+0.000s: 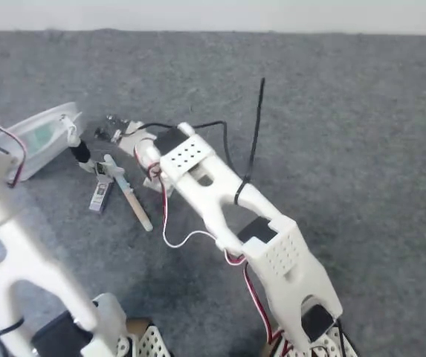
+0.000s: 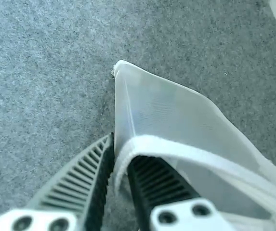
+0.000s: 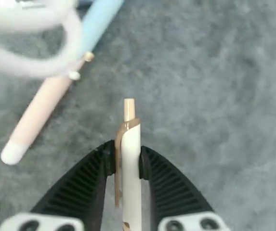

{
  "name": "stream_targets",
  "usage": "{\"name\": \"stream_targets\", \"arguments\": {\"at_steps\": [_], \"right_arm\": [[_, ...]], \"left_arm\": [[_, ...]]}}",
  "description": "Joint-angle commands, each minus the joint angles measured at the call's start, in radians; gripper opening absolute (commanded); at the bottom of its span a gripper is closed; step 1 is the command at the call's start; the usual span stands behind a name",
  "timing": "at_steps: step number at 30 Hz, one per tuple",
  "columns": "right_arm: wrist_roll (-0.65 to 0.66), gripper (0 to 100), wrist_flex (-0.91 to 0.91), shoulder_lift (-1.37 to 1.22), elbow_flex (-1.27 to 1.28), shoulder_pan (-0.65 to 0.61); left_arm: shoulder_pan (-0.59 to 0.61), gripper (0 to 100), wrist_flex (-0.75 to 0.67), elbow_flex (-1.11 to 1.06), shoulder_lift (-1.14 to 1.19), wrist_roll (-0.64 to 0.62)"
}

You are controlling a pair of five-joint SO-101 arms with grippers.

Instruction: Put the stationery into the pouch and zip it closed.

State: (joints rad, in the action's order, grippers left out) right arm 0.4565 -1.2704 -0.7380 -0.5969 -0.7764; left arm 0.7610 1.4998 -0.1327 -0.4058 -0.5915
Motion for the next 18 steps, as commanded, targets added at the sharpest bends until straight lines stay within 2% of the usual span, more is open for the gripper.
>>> {"name": "stream_targets", "arguments": {"at_steps": [1,4,11,18], "right_arm": [[0.003,0.6,-0.061,0.015,-0.104,0.025],[-0.044,0.6,-0.108,0.015,-0.150,0.027],[-0.152,0.6,-0.174,0.015,-0.210,0.033],[-0.302,0.6,-0.343,0.015,-0.388,0.047]], "left_arm": [[0.003,1,0.006,0.062,-0.014,-0.017],[-0.005,1,0.006,0.062,-0.014,-0.017],[-0.103,1,0.034,0.064,-0.015,-0.014],[-0.101,1,0.032,0.064,-0.015,-0.014]]}}
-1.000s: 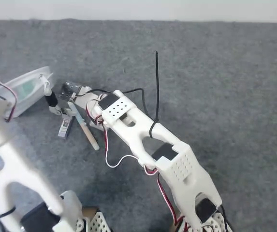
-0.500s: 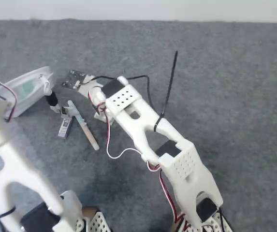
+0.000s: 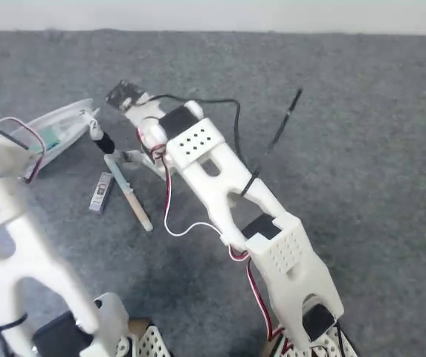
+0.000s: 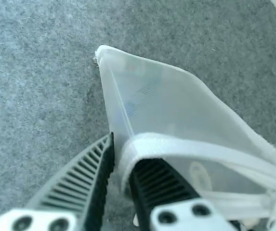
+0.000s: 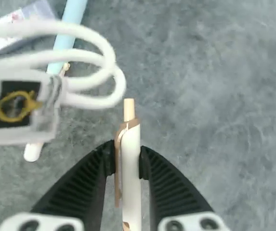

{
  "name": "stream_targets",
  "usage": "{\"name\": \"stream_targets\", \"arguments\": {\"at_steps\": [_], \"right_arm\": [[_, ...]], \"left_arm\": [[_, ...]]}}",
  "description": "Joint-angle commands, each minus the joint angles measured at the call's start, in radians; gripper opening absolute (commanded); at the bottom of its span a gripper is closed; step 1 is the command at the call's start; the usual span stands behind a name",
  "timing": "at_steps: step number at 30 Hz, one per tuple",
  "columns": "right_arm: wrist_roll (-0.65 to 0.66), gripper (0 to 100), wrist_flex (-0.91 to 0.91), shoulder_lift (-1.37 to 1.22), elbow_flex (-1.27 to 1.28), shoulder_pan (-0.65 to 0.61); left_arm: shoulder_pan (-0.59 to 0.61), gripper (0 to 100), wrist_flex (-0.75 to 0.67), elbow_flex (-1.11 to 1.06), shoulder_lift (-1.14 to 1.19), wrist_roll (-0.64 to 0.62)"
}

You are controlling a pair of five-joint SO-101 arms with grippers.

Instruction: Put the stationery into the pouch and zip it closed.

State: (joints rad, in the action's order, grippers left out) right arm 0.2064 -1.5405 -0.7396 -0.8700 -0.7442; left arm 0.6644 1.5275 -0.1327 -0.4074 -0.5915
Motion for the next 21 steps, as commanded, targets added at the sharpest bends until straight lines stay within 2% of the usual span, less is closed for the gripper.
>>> {"name": "stream_targets", "arguments": {"at_steps": [1,11,21], "right_arm": [[-0.066,0.6,-0.101,0.016,-0.141,0.015],[-0.086,0.7,-0.239,0.016,-0.310,0.010],[-0.086,0.7,-0.255,0.021,-0.354,0.015]], "left_arm": [[-0.005,1,0.005,0.064,-0.012,-0.014],[-0.005,1,0.003,0.064,-0.012,-0.014],[-0.005,1,0.000,0.064,-0.008,-0.014]]}}
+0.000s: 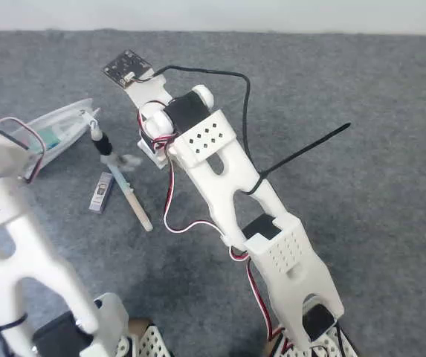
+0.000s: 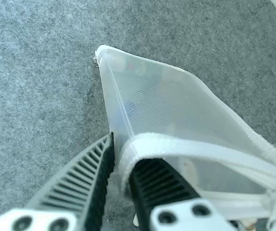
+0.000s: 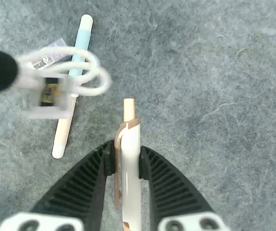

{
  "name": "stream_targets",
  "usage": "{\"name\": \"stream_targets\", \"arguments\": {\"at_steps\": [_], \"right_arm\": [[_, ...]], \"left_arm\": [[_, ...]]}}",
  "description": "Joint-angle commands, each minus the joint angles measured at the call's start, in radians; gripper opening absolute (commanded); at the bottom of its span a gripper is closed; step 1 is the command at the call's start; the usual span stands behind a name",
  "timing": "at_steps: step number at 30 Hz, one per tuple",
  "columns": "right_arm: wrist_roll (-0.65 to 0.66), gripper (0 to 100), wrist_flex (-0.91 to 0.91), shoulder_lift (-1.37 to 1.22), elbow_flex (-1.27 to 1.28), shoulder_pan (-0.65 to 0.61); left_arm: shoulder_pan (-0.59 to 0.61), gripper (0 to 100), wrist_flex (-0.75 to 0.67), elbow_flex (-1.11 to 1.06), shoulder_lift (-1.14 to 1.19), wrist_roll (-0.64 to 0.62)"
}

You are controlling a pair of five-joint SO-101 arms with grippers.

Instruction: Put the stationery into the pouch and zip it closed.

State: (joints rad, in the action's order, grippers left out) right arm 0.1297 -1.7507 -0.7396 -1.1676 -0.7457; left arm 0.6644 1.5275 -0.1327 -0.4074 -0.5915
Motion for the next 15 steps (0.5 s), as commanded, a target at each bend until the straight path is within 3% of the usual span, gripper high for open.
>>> {"name": "stream_targets", "arguments": {"at_steps": [1,8,15], "right_arm": [[-0.009,0.7,-0.045,0.030,-0.052,0.016],[-0.009,0.7,-0.047,0.114,0.012,0.035],[-0.009,0.7,-0.045,0.300,0.230,0.004]], "left_arm": [[-0.005,1,0.000,0.064,-0.008,-0.014],[-0.005,1,0.000,0.064,-0.006,-0.014],[-0.005,1,0.000,0.064,-0.006,-0.014]]}}
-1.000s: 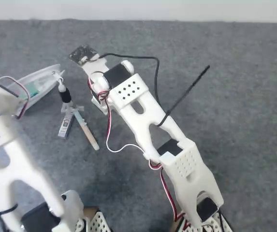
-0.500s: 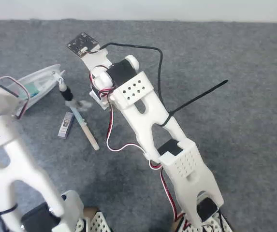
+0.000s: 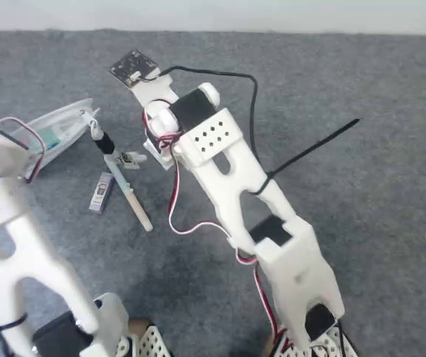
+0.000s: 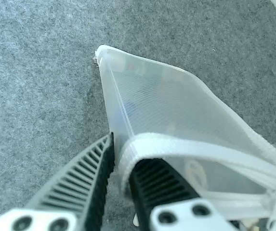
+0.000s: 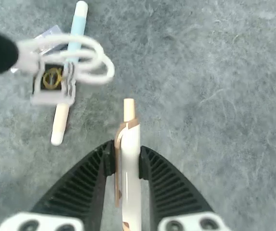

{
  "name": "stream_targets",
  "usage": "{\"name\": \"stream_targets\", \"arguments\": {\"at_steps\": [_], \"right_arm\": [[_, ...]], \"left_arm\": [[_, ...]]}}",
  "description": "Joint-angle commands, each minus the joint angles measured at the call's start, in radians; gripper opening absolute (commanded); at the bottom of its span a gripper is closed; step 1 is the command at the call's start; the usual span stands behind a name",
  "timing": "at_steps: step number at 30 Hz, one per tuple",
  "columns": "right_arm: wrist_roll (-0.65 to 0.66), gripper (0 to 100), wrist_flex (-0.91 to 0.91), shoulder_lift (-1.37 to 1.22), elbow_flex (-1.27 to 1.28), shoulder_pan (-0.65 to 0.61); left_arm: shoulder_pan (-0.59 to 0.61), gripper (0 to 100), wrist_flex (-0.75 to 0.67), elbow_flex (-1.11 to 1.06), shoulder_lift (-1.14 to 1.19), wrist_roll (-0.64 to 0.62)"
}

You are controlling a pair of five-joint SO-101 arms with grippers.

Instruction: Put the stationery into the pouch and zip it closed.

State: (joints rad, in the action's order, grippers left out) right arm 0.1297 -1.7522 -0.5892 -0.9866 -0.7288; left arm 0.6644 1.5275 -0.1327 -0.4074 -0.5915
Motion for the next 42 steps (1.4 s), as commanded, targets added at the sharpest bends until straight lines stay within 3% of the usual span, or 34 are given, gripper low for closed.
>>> {"name": "stream_targets", "arguments": {"at_steps": [1,29,37,42], "right_arm": [[-0.009,0.7,-0.044,0.176,0.078,-0.019],[-0.012,0.7,-0.036,0.648,0.336,-0.028],[-0.015,0.7,-0.033,0.782,0.336,-0.165],[-0.015,0.7,0.062,0.805,0.336,-0.197]], "left_arm": [[-0.005,1,0.000,0.064,-0.006,-0.014],[-0.008,1,0.000,0.064,-0.006,-0.014],[-0.008,1,0.000,0.064,-0.006,-0.014],[-0.008,1,0.000,0.064,-0.005,-0.014]]}}
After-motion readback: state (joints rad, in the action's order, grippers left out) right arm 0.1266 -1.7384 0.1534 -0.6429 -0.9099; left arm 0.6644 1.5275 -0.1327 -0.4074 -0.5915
